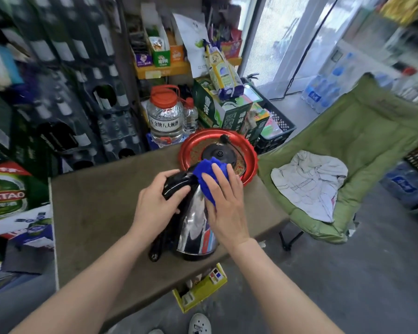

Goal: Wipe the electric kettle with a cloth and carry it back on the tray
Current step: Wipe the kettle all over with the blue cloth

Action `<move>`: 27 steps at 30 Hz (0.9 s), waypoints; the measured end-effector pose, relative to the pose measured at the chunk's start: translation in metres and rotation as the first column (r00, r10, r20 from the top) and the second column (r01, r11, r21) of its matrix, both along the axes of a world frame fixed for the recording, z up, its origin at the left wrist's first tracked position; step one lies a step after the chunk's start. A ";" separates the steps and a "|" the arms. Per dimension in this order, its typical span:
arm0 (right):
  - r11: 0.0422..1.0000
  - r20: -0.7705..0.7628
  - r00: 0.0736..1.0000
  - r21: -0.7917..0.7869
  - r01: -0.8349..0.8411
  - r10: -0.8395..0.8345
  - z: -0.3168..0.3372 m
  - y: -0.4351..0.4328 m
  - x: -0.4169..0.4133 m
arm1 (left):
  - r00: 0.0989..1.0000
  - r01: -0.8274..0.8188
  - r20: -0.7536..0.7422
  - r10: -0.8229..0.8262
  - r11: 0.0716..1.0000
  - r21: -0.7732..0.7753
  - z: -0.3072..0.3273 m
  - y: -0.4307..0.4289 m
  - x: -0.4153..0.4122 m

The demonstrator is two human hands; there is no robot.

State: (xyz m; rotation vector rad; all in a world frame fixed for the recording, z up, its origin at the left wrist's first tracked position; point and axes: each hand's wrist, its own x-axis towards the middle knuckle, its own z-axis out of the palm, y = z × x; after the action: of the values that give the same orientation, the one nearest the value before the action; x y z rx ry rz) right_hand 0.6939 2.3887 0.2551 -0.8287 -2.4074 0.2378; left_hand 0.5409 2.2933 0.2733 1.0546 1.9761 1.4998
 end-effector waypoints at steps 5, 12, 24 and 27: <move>0.935 0.100 0.987 0.320 -0.155 0.130 0.049 -0.018 0.000 | 0.960 -0.251 0.162 0.227 0.957 0.146 0.086 0.016 -0.013; 0.894 0.059 0.981 0.404 -0.192 0.184 0.149 -0.008 -0.006 | 0.921 -0.322 0.309 0.238 0.910 0.262 0.187 0.024 -0.037; 0.812 0.156 0.949 0.492 -0.314 0.273 0.262 -0.006 -0.034 | 0.798 -0.482 0.529 0.289 0.833 0.271 0.272 0.016 -0.055; 0.945 -0.019 0.977 0.258 -0.198 0.210 0.284 0.007 -0.045 | 0.792 -0.448 0.563 0.238 0.853 0.269 0.266 0.011 -0.054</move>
State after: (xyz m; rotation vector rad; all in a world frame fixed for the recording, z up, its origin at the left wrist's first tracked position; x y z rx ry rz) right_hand 0.6487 2.3955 0.5395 -0.4525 -2.4149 0.0231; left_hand 0.4866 2.3039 0.5392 0.3352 1.5684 2.1755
